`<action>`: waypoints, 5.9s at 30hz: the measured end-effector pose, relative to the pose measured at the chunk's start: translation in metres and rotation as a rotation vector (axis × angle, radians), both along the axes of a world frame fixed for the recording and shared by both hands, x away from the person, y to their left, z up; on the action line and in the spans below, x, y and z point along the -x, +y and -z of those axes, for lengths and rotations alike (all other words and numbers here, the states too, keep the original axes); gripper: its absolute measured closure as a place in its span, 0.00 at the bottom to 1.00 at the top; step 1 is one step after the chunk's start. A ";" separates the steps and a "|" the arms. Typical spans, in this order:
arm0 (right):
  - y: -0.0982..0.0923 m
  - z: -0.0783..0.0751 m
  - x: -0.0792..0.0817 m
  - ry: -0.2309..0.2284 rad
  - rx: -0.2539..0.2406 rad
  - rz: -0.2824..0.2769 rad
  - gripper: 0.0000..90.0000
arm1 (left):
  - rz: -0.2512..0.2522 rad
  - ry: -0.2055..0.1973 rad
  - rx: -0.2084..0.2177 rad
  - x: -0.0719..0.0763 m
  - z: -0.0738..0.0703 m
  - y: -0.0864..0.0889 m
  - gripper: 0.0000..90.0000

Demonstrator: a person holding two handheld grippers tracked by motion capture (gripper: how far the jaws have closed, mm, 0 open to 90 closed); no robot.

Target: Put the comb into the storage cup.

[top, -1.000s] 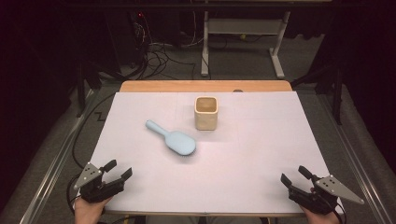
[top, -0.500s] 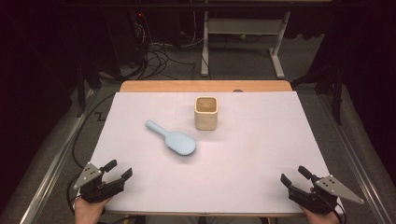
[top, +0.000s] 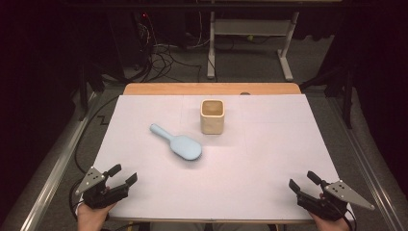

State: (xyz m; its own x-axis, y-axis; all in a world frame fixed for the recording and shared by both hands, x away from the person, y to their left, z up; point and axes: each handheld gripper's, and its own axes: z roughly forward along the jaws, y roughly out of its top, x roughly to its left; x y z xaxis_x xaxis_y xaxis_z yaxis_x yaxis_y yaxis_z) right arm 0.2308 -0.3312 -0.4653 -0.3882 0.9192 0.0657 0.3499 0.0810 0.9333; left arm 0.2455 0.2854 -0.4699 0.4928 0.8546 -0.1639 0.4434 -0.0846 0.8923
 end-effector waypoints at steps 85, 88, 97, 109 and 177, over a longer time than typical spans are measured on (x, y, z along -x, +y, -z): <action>0.000 -0.001 0.000 -0.009 -0.006 -0.006 0.29 | 0.056 -0.019 0.005 -0.043 -0.018 -0.031 0.30; 0.000 -0.001 0.000 -0.008 -0.006 -0.006 0.29 | 0.063 -0.015 -0.004 -0.046 -0.018 -0.034 0.31; 0.000 -0.001 0.000 -0.007 -0.008 -0.005 0.29 | 0.071 -0.008 -0.012 -0.051 -0.019 -0.039 0.32; 0.000 0.000 -0.001 -0.009 -0.010 -0.002 0.29 | 0.072 0.011 -0.008 -0.064 -0.017 -0.045 0.34; 0.000 -0.001 0.000 -0.019 -0.011 -0.005 0.28 | 0.095 0.052 -0.087 -0.116 -0.037 -0.082 0.39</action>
State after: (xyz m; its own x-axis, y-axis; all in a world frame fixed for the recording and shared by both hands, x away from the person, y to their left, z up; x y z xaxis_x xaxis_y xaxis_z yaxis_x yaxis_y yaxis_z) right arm 0.2304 -0.3310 -0.4642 -0.3939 0.9166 0.0687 0.3315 0.0720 0.9407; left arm 0.3616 0.2035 -0.4327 0.5649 0.8167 -0.1181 0.4750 -0.2049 0.8558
